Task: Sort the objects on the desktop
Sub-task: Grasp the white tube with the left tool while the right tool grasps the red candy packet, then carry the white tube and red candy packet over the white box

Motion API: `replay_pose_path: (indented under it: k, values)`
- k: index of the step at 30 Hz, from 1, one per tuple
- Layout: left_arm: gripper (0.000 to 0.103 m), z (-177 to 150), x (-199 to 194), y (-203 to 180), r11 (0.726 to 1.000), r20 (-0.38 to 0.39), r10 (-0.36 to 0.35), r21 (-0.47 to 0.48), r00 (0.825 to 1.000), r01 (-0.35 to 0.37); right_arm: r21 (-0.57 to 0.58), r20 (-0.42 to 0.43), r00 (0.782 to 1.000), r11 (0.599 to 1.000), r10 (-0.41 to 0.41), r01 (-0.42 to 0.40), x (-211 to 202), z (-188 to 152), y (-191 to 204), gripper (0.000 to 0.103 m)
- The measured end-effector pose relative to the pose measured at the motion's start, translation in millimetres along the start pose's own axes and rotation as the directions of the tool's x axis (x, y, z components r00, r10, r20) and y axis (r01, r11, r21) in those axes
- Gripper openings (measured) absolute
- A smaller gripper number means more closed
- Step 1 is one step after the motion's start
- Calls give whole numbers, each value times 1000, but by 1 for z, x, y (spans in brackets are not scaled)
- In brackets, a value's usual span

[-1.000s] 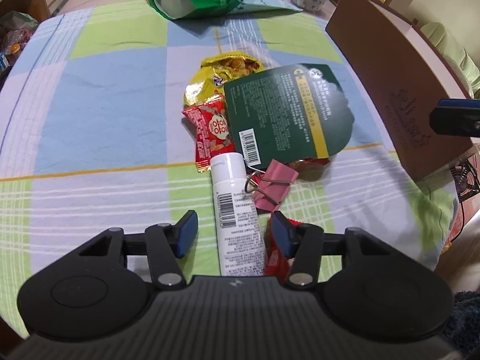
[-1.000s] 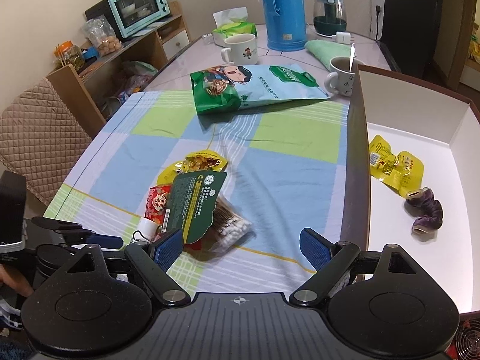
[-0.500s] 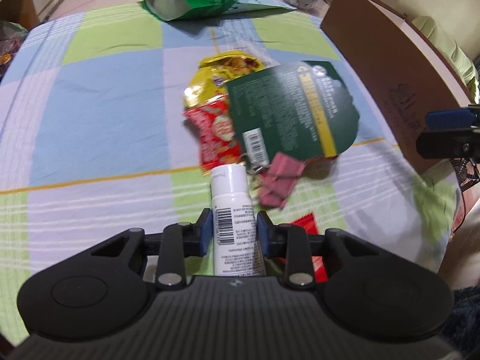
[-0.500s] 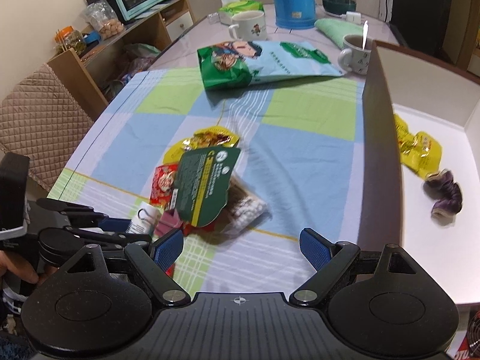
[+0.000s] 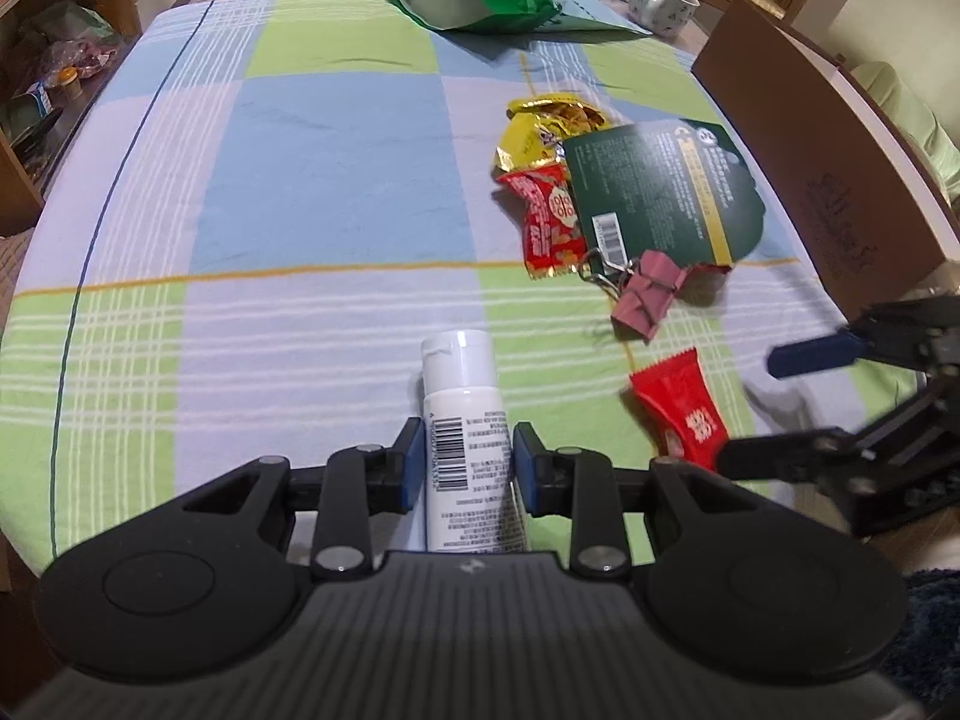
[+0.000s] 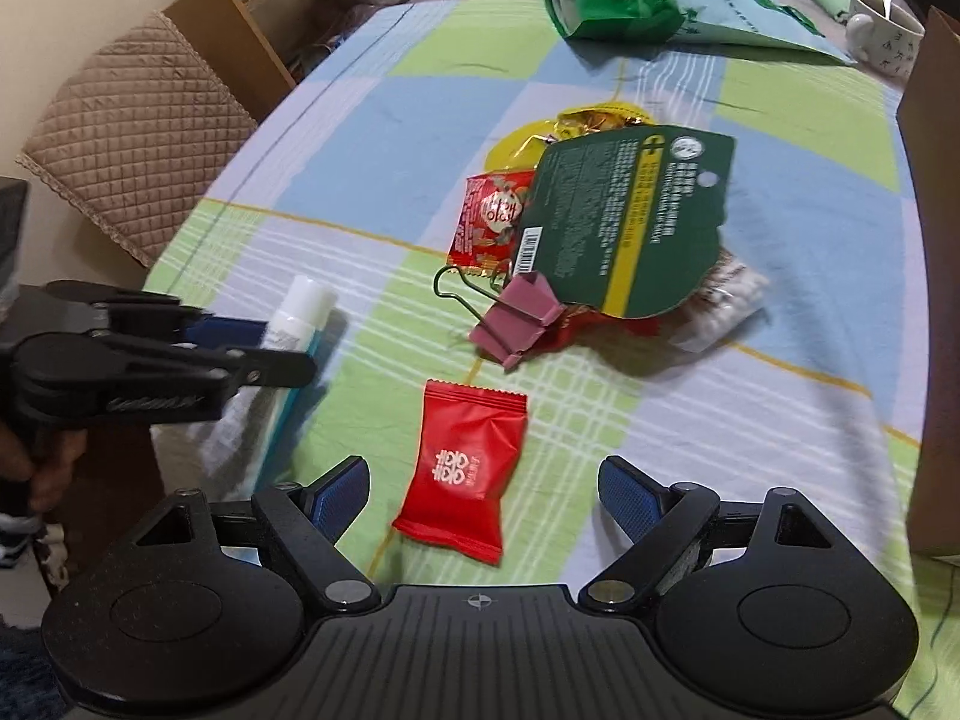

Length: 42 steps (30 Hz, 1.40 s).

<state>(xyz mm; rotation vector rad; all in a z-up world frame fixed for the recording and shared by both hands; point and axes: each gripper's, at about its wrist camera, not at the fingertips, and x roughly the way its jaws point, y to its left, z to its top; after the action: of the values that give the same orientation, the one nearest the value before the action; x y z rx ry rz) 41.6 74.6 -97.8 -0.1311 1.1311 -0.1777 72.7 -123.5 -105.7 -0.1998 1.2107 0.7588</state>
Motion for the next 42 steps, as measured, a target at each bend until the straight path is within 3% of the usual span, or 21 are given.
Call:
replay_pose_path:
  k: [3,5,9,11,19,29,42]
  values:
    - [26,-3,-1,3,1000,-14,3,5,1000,-2,-25,-14,999,999,-35,35,12,0,9,87]
    - [26,-4,-3,6,1000,-18,1,9,1000,-1,-37,-23,998,998,-52,52,21,-1,13,66]
    - [26,-4,-4,10,1000,-22,-1,14,1000,1,-88,-5,994,990,-108,108,26,-3,23,60]
    - [26,-4,-5,11,1000,-24,-3,18,1000,4,-136,10,986,977,-166,165,26,-5,28,35]
    - [26,8,-6,-2,999,-20,-16,50,1000,17,-68,5,991,989,-135,135,8,-7,10,32]
    - [26,40,-13,-46,991,16,-37,126,999,35,84,98,990,992,-97,89,-54,-5,-36,32]
    - [26,86,-17,-127,968,87,-75,245,993,52,176,268,952,979,-145,100,-140,-11,-93,32]
